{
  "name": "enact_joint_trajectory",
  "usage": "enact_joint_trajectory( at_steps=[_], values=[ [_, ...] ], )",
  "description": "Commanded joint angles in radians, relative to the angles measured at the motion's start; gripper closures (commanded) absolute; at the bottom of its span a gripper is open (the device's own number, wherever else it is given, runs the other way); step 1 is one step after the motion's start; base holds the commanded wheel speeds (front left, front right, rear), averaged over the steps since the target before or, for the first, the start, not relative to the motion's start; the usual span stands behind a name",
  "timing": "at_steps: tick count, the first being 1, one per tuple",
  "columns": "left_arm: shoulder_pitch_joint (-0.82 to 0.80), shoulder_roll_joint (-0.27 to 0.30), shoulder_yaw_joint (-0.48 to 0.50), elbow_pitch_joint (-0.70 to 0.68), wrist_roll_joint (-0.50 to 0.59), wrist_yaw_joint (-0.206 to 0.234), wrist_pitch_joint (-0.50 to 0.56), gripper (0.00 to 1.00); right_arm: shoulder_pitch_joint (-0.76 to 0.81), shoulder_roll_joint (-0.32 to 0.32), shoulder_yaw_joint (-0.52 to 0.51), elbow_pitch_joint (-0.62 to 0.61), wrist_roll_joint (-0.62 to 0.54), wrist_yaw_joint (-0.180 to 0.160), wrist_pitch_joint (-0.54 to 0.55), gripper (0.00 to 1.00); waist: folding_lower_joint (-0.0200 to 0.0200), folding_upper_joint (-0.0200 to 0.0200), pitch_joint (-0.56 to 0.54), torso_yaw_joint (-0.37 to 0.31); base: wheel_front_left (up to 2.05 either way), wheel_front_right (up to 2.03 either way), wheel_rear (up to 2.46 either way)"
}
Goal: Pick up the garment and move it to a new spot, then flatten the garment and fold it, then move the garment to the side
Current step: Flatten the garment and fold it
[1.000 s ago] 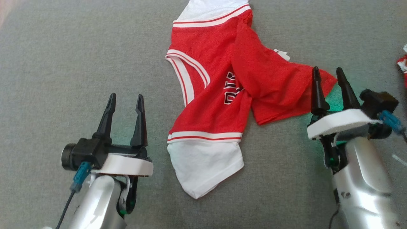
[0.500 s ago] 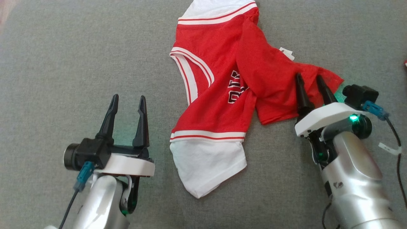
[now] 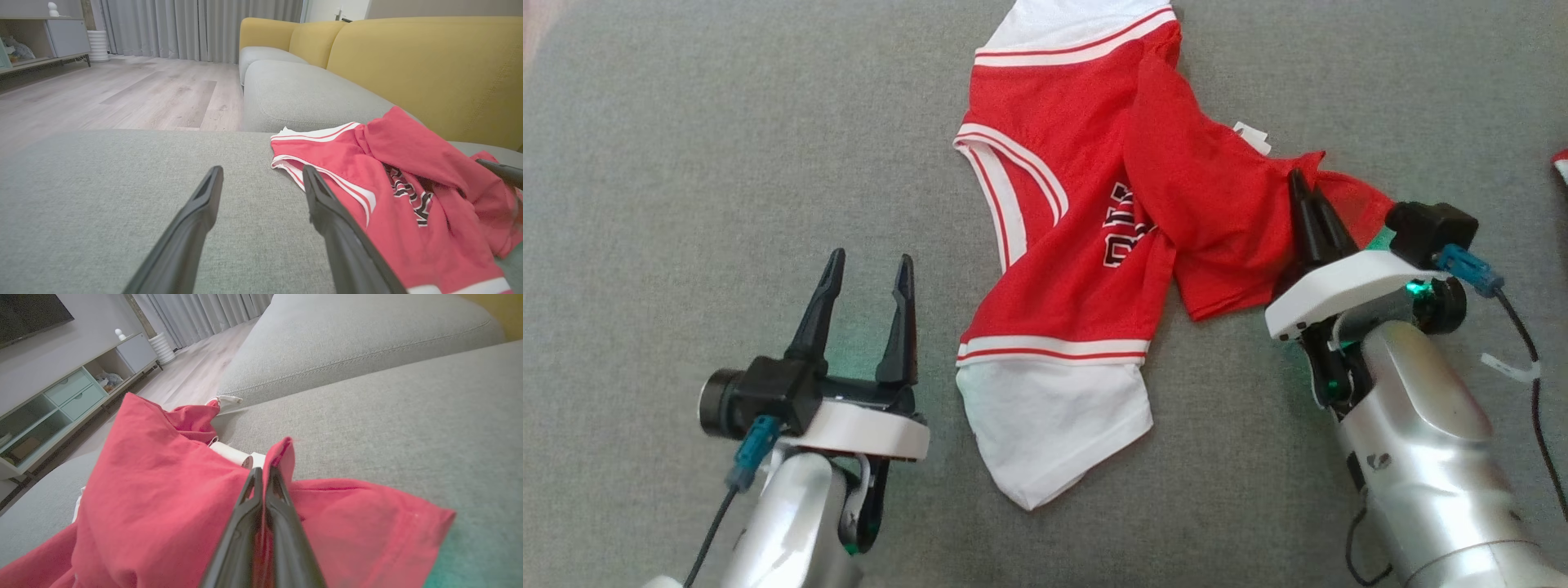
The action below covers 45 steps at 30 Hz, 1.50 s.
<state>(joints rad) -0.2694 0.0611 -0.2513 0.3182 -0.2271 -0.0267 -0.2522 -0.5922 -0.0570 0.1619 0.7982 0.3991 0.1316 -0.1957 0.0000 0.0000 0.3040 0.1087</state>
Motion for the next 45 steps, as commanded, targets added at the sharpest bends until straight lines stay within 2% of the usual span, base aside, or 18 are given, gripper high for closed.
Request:
enact_joint_trajectory(
  at_steps=[1,7,14,21,27,32,36,39,42,43,44,45],
  values=[
    [-0.031,0.006,0.045,-0.025,0.008,-0.001,-0.009,0.00,-0.030,0.002,0.019,-0.032,-0.017,-0.001,-0.022,1.00,0.0000,0.0000,-0.007,-0.003,0.00,0.00,0.00],
    [-0.014,0.002,0.070,-0.027,0.012,-0.003,-0.010,0.00,-0.020,-0.025,-0.006,-0.099,-0.079,-0.001,-0.054,1.00,0.0000,0.0000,-0.046,-0.020,0.00,0.00,0.00],
    [0.013,-0.002,0.095,-0.040,0.018,-0.007,-0.010,0.00,0.031,-0.077,-0.062,-0.287,-0.182,-0.001,-0.058,1.00,0.0000,0.0000,-0.113,-0.053,0.00,0.00,0.00],
    [0.038,-0.007,0.099,-0.054,0.020,-0.010,-0.010,0.00,0.107,-0.131,-0.123,-0.571,-0.275,-0.001,0.060,1.00,0.0000,0.0000,-0.149,-0.065,0.00,0.00,0.00],
    [0.045,-0.009,0.090,-0.068,0.022,-0.014,-0.010,0.00,0.094,-0.195,-0.144,-0.673,-0.305,-0.001,0.153,1.00,0.0000,0.0000,-0.136,-0.044,0.00,0.00,0.00],
    [0.025,-0.010,0.071,-0.073,0.025,-0.020,-0.010,0.00,-0.001,-0.272,-0.160,-0.681,-0.311,-0.001,0.239,1.00,0.0000,0.0000,-0.083,0.017,0.00,0.00,0.00],
    [-0.003,-0.010,0.050,-0.077,0.015,-0.020,-0.010,0.00,-0.114,-0.351,-0.157,-0.631,-0.317,-0.001,0.304,1.00,0.0000,0.0000,-0.025,0.083,0.00,0.00,0.00],
    [-0.026,-0.011,0.026,-0.082,-0.003,-0.013,-0.010,0.00,-0.216,-0.415,-0.145,-0.547,-0.334,-0.001,0.335,1.00,0.0000,0.0000,0.019,0.135,0.00,0.00,0.00],
    [-0.046,-0.011,0.001,-0.084,-0.021,-0.005,-0.010,0.00,-0.312,-0.454,-0.136,-0.407,-0.360,-0.001,0.363,1.00,0.0000,0.0000,0.053,0.178,0.00,0.00,0.00],
    [-0.052,-0.011,-0.005,-0.086,-0.027,-0.002,-0.010,0.00,-0.342,-0.463,-0.122,-0.358,-0.378,-0.001,0.364,0.62,0.0000,0.0000,0.061,0.189,0.00,0.00,0.00],
    [-0.057,-0.011,-0.012,-0.087,-0.033,0.001,-0.010,0.00,-0.371,-0.466,-0.117,-0.309,-0.386,-0.001,0.358,0.00,0.0000,0.0000,0.068,0.198,0.00,0.00,0.00],
    [-0.061,-0.011,-0.018,-0.088,-0.037,0.004,-0.010,0.00,-0.394,-0.466,-0.106,-0.262,-0.396,-0.001,0.349,0.00,0.0000,0.0000,0.072,0.206,0.00,0.00,0.00]
  ],
)
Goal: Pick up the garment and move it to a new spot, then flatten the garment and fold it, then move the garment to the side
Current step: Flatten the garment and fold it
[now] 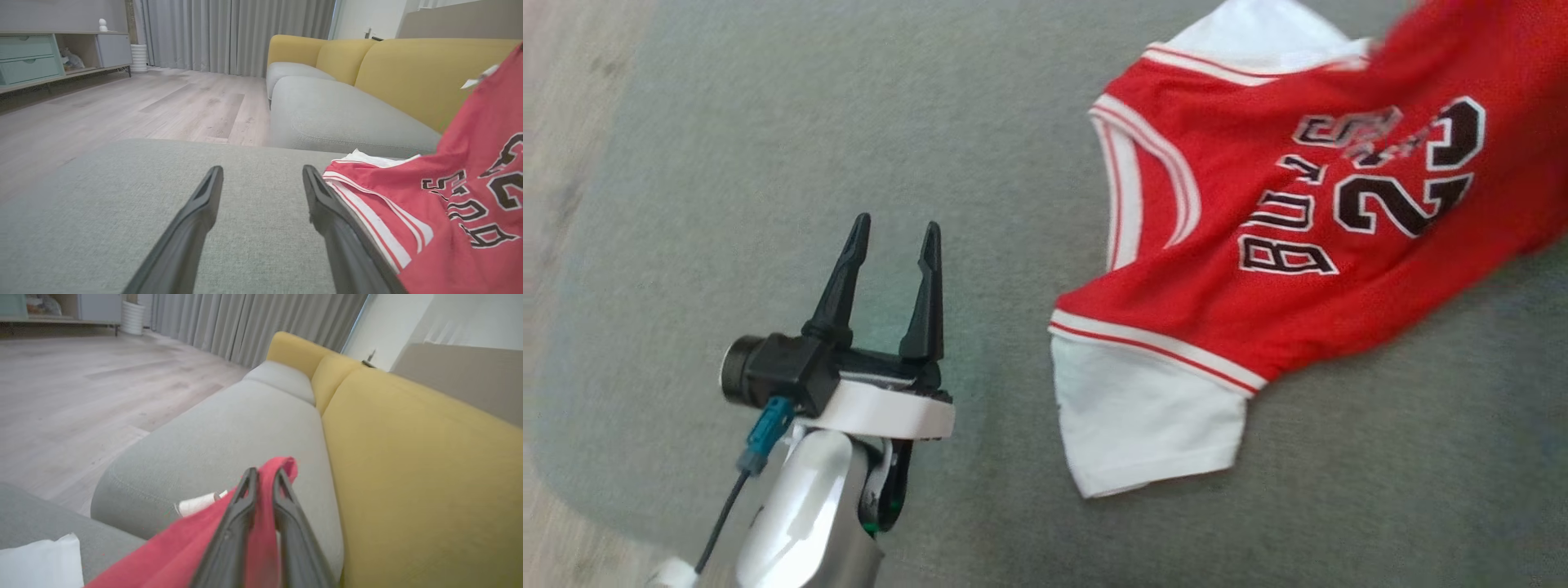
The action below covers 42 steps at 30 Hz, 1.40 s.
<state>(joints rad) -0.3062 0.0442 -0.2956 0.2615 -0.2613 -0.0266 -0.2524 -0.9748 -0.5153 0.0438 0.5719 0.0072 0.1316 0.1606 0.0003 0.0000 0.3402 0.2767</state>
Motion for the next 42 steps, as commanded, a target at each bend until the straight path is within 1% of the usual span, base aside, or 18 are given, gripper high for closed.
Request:
enact_joint_trajectory(
  at_steps=[1,4,8,11,15,17,19,23,24,29,32,35,37,40,42],
  values=[
    [-0.028,0.006,0.020,-0.031,-0.007,0.006,-0.009,0.00,-0.030,-0.007,0.027,0.005,-0.013,-0.001,-0.022,0.00,-0.0003,0.0000,0.039,0.044,0.00,0.00,0.00],
    [-0.032,0.006,0.015,-0.031,-0.013,0.015,-0.009,0.00,-0.076,0.004,0.042,0.112,-0.032,-0.001,-0.077,0.00,-0.0003,0.0000,0.039,0.047,0.00,0.00,0.00],
    [-0.036,0.006,0.028,-0.030,-0.007,0.024,-0.009,0.00,-0.091,0.036,0.053,0.208,-0.044,-0.001,-0.158,0.00,-0.0003,0.0000,0.023,0.020,0.00,0.00,0.00],
    [-0.034,0.006,0.043,-0.032,-0.001,0.023,-0.009,0.00,-0.077,0.065,0.039,0.239,-0.039,-0.001,-0.227,0.00,-0.0003,0.0000,0.003,-0.015,0.00,0.00,0.00],
    [-0.024,0.006,0.064,-0.032,0.009,0.021,-0.009,0.00,-0.028,0.130,-0.004,0.239,-0.008,-0.001,-0.308,0.00,-0.0003,0.0000,-0.034,-0.077,0.00,0.00,0.00],
    [-0.015,0.006,0.077,-0.032,0.017,0.019,-0.009,0.00,0.013,0.165,-0.018,0.212,0.000,-0.001,-0.341,0.00,-0.0003,0.0000,-0.058,-0.115,0.00,0.00,0.00],
    [-0.006,0.006,0.087,-0.031,0.023,0.015,-0.009,0.00,0.059,0.202,-0.052,0.168,0.017,-0.001,-0.361,0.00,-0.0003,0.0000,-0.077,-0.147,0.00,0.00,0.00],
    [0.014,0.006,0.104,-0.030,0.030,0.010,-0.009,0.00,0.188,0.287,-0.091,0.040,0.033,-0.001,-0.372,0.00,-0.0003,0.0000,-0.117,-0.207,0.00,0.00,0.00],
    [0.014,0.006,0.104,-0.030,0.030,0.010,-0.009,0.00,0.188,0.287,-0.091,0.040,0.033,-0.001,-0.372,0.00,-0.0003,0.0000,-0.117,-0.207,0.00,0.00,0.00],
    [0.034,0.006,0.103,-0.026,0.032,0.007,-0.009,0.00,0.398,0.390,-0.147,-0.166,0.045,-0.001,-0.335,0.00,-0.0003,0.0000,-0.153,-0.252,0.00,0.00,0.00],
    [0.046,0.006,0.100,-0.023,0.025,0.011,-0.009,0.00,0.541,0.443,-0.165,-0.275,0.071,-0.001,-0.280,0.00,-0.0003,0.0000,-0.170,-0.268,0.00,0.00,0.00],
    [0.057,0.006,0.093,-0.016,0.020,0.009,-0.009,0.00,0.672,0.462,-0.167,-0.357,0.099,-0.001,-0.255,0.00,-0.0003,0.0000,-0.175,-0.275,0.00,0.00,0.00],
    [0.062,0.006,0.092,-0.008,0.019,0.008,-0.009,0.00,0.736,0.464,-0.159,-0.379,0.132,-0.001,-0.261,0.00,-0.0003,0.0000,-0.176,-0.279,0.00,0.00,0.00],
    [0.060,0.006,0.093,0.003,0.026,0.004,-0.009,0.00,0.782,0.465,-0.149,-0.392,0.182,-0.001,-0.288,0.00,-0.0003,0.0000,-0.169,-0.285,0.00,0.00,0.00],
    [0.053,0.009,0.097,0.009,0.034,-0.001,-0.009,0.00,0.790,0.465,-0.139,-0.397,0.195,-0.001,-0.299,0.00,-0.0003,0.0000,-0.160,-0.292,0.00,0.00,0.00]
  ],
)
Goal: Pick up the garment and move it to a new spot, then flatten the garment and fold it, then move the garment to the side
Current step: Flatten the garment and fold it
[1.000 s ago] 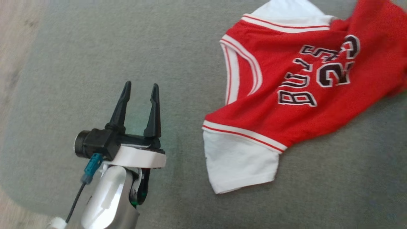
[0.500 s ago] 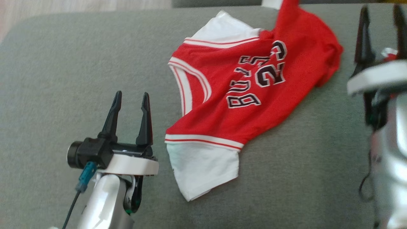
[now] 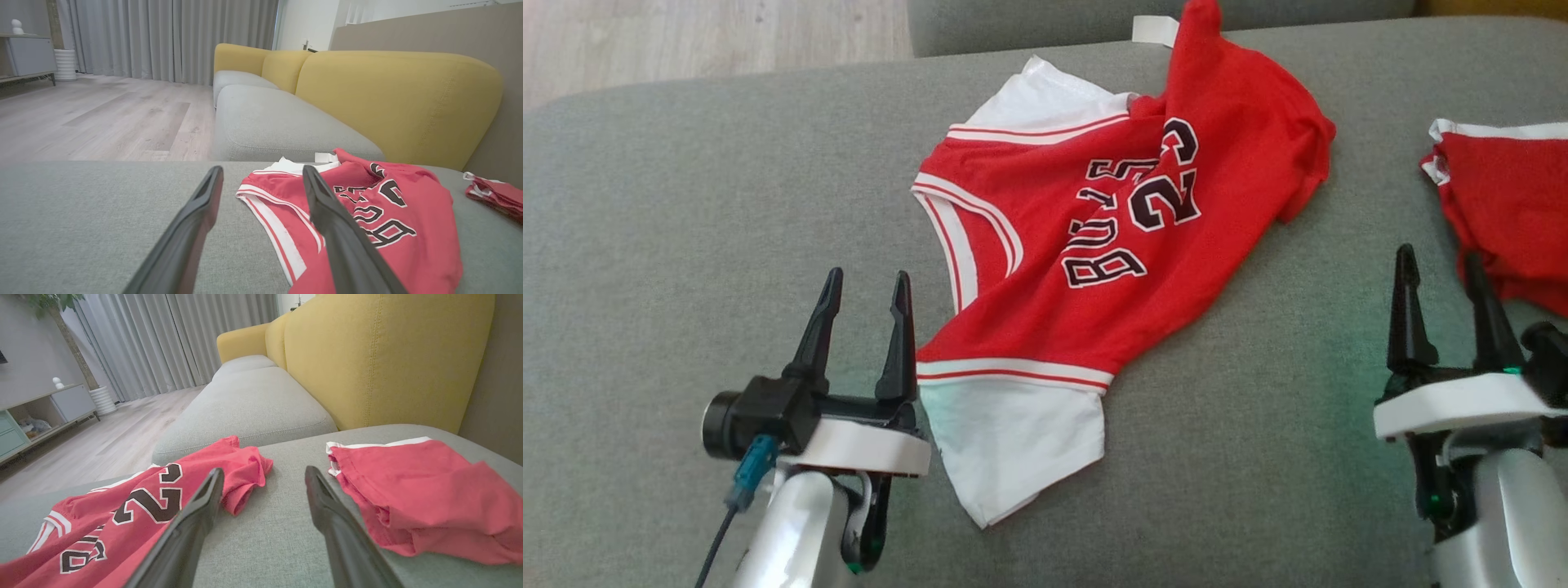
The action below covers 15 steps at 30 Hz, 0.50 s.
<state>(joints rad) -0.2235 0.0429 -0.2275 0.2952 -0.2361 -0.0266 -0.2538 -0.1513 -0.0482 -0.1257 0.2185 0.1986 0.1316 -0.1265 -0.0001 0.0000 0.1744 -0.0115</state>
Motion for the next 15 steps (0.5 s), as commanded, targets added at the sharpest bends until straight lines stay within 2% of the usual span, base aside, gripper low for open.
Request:
enact_joint_trajectory(
  at_steps=[1,6,15],
  values=[
    [-0.035,0.013,0.030,-0.019,0.012,-0.005,-0.008,0.00,-0.034,-0.002,0.034,-0.046,0.006,-0.001,-0.015,0.00,0.0001,0.0000,0.011,-0.008,0.00,0.00,0.00],
    [-0.105,0.038,0.003,0.060,0.030,-0.037,0.017,0.00,-0.048,-0.002,0.043,-0.053,0.003,-0.001,-0.024,0.00,0.0001,0.0000,0.042,-0.034,0.00,0.00,0.00],
    [-0.320,0.079,-0.027,0.288,0.011,-0.072,0.260,0.00,-0.064,-0.002,0.089,-0.034,0.015,-0.001,-0.038,0.00,0.0001,0.0000,0.112,-0.110,0.00,0.00,0.00]
  ],
)
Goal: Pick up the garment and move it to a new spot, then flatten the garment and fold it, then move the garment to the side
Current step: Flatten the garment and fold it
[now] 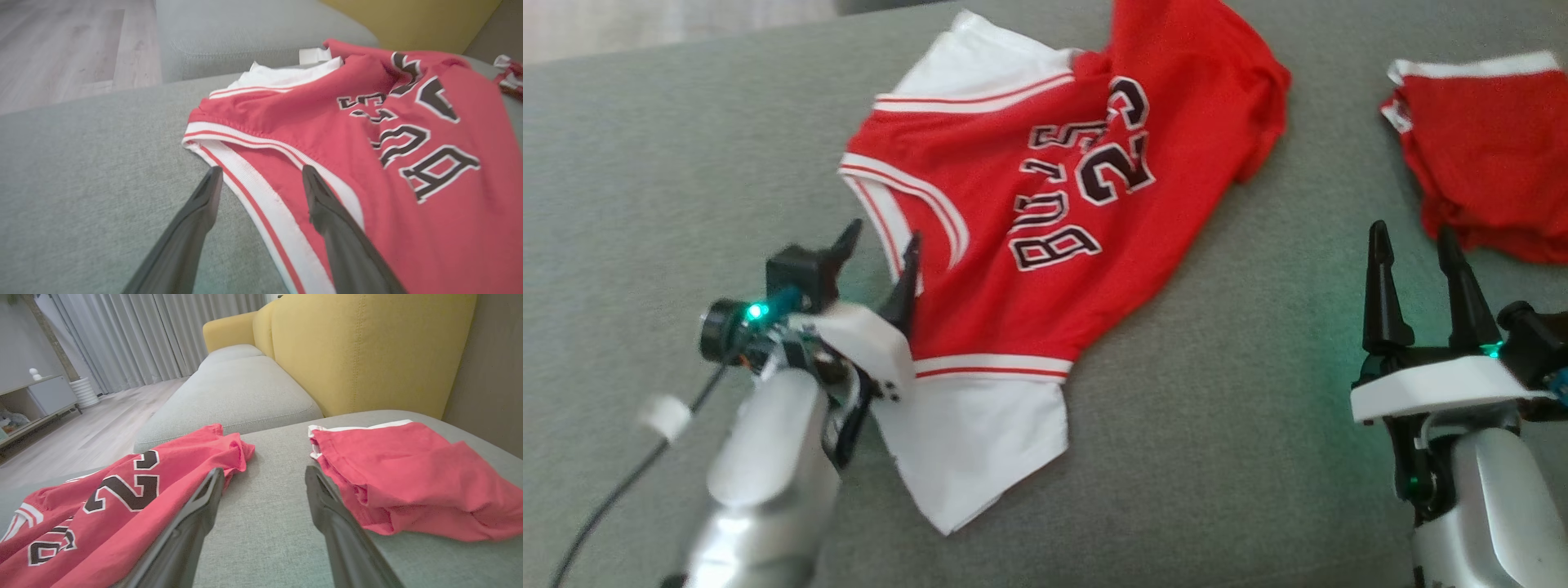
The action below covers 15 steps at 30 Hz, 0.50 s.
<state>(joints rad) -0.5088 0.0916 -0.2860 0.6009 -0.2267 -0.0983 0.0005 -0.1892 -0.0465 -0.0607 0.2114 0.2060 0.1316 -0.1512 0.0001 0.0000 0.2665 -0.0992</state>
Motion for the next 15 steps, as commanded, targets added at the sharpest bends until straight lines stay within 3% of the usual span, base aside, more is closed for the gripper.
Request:
enact_joint_trajectory(
  at_steps=[1,7,15],
  values=[
    [-0.056,0.038,0.037,0.008,0.003,0.011,0.026,0.00,-0.028,-0.004,0.028,-0.025,0.009,-0.001,-0.015,0.00,-0.0001,0.0000,0.028,-0.032,0.00,0.00,0.00],
    [-0.154,0.067,0.056,0.142,0.002,0.049,0.112,0.00,-0.042,-0.004,0.035,-0.018,0.019,-0.001,-0.029,0.00,-0.0001,0.0000,0.060,-0.077,0.00,0.00,0.00],
    [-0.210,0.072,0.045,0.234,-0.014,0.024,0.115,0.00,-0.048,-0.004,0.042,-0.002,0.029,-0.001,-0.046,0.00,-0.0001,0.0000,0.075,-0.103,0.00,0.00,0.00]
  ],
)
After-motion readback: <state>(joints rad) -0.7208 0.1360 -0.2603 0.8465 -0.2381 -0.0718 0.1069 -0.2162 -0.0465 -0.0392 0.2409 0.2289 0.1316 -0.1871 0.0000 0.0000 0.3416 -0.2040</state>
